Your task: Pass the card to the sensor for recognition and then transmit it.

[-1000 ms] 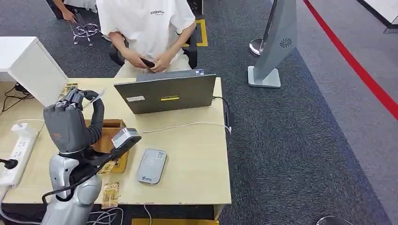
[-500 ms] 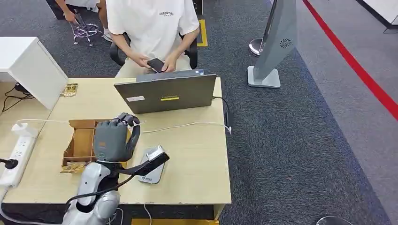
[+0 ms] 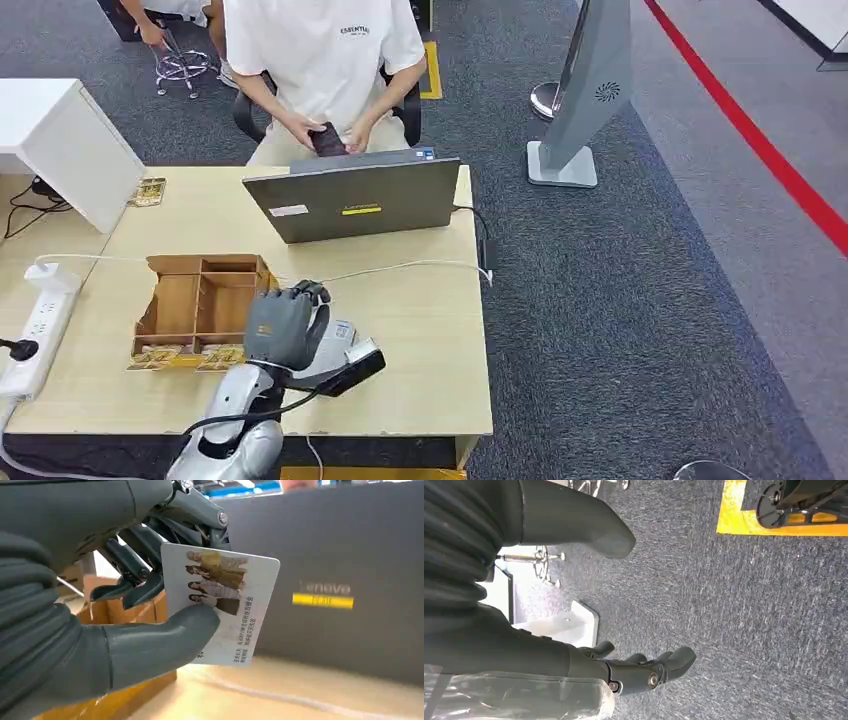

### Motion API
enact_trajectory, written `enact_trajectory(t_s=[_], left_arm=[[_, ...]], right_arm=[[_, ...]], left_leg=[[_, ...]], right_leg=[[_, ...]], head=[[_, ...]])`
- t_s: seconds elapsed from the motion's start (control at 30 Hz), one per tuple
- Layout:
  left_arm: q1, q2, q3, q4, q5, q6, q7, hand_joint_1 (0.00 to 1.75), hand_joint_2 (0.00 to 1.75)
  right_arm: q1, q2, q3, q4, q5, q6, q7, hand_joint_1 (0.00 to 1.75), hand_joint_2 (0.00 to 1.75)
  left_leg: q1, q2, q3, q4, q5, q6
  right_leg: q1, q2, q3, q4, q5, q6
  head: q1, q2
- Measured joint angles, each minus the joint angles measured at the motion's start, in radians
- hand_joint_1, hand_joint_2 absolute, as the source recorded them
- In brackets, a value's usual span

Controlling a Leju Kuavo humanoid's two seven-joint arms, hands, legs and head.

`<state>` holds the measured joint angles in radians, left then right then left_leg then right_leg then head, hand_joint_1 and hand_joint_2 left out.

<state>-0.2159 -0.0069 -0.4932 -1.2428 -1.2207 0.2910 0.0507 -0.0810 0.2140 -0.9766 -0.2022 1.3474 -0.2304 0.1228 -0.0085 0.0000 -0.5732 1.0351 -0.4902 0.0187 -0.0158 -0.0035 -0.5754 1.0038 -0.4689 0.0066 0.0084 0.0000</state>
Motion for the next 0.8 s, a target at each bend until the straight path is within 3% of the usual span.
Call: enact_trajectory(t_s=[0.17,0.43,0.8], left_arm=[[0.003,0.000,-0.007,0.035,-0.027,-0.076,0.048,1.75,1.75],[0.014,0.001,-0.039,0.047,-0.117,-0.141,0.135,1.75,1.75],[0.000,0.000,-0.047,0.060,-0.108,-0.128,0.132,1.75,1.75]], right_arm=[[0.000,0.000,0.001,0.000,0.006,0.000,0.000,0.00,1.75],[0.000,0.000,0.001,0.000,0.009,-0.006,0.003,0.00,1.75],[0.001,0.000,0.005,0.000,0.019,-0.008,0.006,0.00,1.75]], left_leg=[[0.000,0.000,0.000,0.000,0.000,0.000],[0.000,0.000,0.000,0.000,0.000,0.000],[0.000,0.000,0.000,0.000,0.000,0.000]], right_leg=[[0.000,0.000,0.000,0.000,0.000,0.000],[0.000,0.000,0.000,0.000,0.000,0.000],[0.000,0.000,0.000,0.000,0.000,0.000]], head=[[0.000,0.000],[0.000,0.000],[0.000,0.000]])
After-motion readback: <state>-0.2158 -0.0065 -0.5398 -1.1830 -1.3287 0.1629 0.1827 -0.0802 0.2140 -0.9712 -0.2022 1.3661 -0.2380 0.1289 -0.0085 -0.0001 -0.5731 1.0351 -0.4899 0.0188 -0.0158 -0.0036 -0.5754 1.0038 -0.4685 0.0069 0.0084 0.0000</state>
